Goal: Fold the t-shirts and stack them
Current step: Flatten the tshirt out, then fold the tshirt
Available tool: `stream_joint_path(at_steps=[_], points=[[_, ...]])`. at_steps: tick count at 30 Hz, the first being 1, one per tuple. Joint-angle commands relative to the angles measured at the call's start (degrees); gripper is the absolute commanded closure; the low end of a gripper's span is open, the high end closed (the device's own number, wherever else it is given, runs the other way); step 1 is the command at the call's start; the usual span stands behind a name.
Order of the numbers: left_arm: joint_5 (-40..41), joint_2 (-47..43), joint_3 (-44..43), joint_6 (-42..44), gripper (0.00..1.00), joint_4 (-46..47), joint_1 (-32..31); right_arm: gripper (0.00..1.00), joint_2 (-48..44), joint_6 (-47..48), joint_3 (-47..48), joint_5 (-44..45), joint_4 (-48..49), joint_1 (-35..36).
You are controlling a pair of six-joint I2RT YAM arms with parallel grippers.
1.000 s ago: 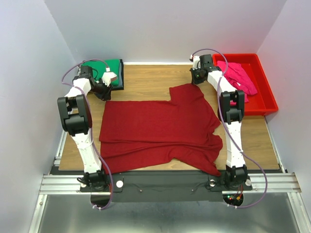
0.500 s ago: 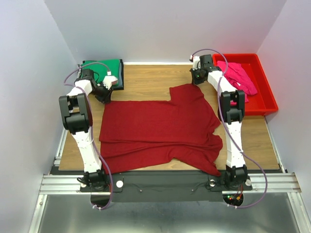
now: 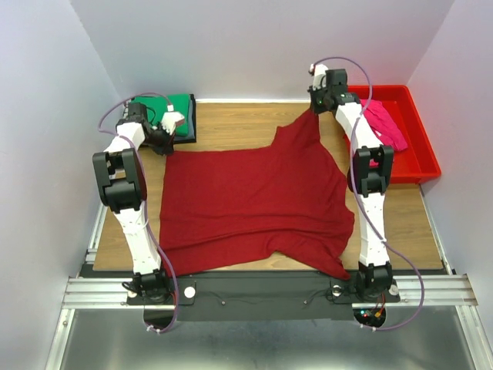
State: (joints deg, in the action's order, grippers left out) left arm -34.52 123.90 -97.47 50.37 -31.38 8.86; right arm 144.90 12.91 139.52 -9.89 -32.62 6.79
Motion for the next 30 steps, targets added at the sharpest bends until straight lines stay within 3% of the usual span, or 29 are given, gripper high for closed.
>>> stream_joint_path(at_steps=[1,13,30], points=[[-2.7,-4.4,-5.5,-2.4,1.00,0.7,0.2,1.00,-2.3,0.5,2.8,2.9,8.1,-1.2],[-4.1,-5.8,-8.1,-3.6,1.00,4.6,0.3,1.00,-6.6,1.1,2.8,2.9,16.2,-1.5],[-4.3,-19.3,10.9,7.8,1.00,6.7,0.4,0.99,-33.8,0.5,-32.7,-3.1,16.2,-1.5]])
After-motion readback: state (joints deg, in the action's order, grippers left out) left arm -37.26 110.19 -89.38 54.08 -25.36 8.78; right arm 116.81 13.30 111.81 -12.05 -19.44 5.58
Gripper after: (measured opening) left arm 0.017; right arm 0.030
